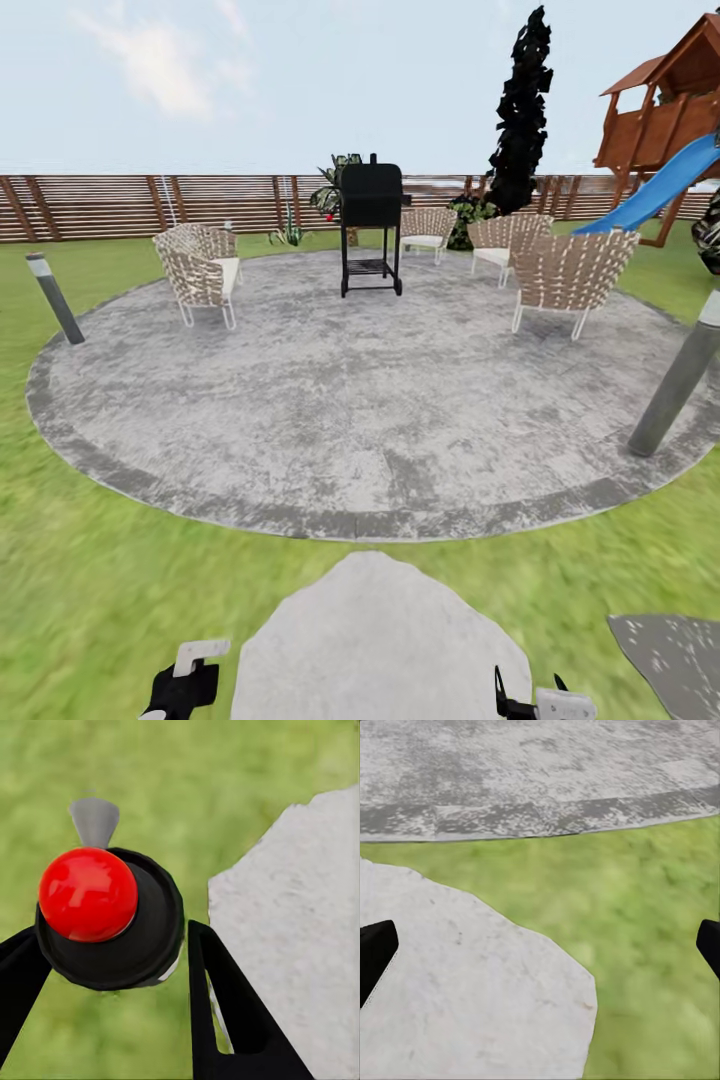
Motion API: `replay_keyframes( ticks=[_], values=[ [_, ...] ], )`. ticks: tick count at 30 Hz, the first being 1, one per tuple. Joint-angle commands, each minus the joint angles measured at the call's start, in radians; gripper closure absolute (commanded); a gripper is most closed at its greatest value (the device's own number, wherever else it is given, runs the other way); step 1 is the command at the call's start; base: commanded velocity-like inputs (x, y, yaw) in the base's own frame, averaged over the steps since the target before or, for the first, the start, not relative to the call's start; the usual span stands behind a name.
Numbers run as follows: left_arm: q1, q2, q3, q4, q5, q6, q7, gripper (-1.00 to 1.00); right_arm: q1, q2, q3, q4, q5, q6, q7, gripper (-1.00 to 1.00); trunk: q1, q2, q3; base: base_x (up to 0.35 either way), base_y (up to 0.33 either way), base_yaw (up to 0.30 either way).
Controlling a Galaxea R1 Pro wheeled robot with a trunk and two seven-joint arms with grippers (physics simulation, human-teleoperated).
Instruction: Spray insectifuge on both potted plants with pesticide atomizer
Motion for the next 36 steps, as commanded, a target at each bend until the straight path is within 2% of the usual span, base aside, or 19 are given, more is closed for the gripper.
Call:
replay_keyframes(
  ticks=[1, 12, 36],
  values=[
    [-0.001, -0.001, 0.004, 0.001, -0.011, -0.004, 0.003, 1.0, -0.001, 0.0, 0.001, 0.001, 0.004, -0.002, -0.004, -1.0, 0.0, 0.0, -0.001, 0.339, 0.0, 0.0],
    [-0.001, 0.0, 0.004, 0.001, -0.011, -0.004, 0.003, 1.0, -0.001, 0.001, 0.001, 0.001, 0.003, -0.001, -0.004, -1.0, 0.0, 0.0, -0.002, 0.339, 0.0, 0.019],
    [-0.001, -0.001, 0.004, 0.001, -0.011, -0.004, 0.002, 1.0, -0.001, 0.001, 0.001, 0.001, 0.003, -0.001, -0.004, -1.0, 0.0, 0.0, -0.026, 0.339, 0.0, 0.183]
  ],
)
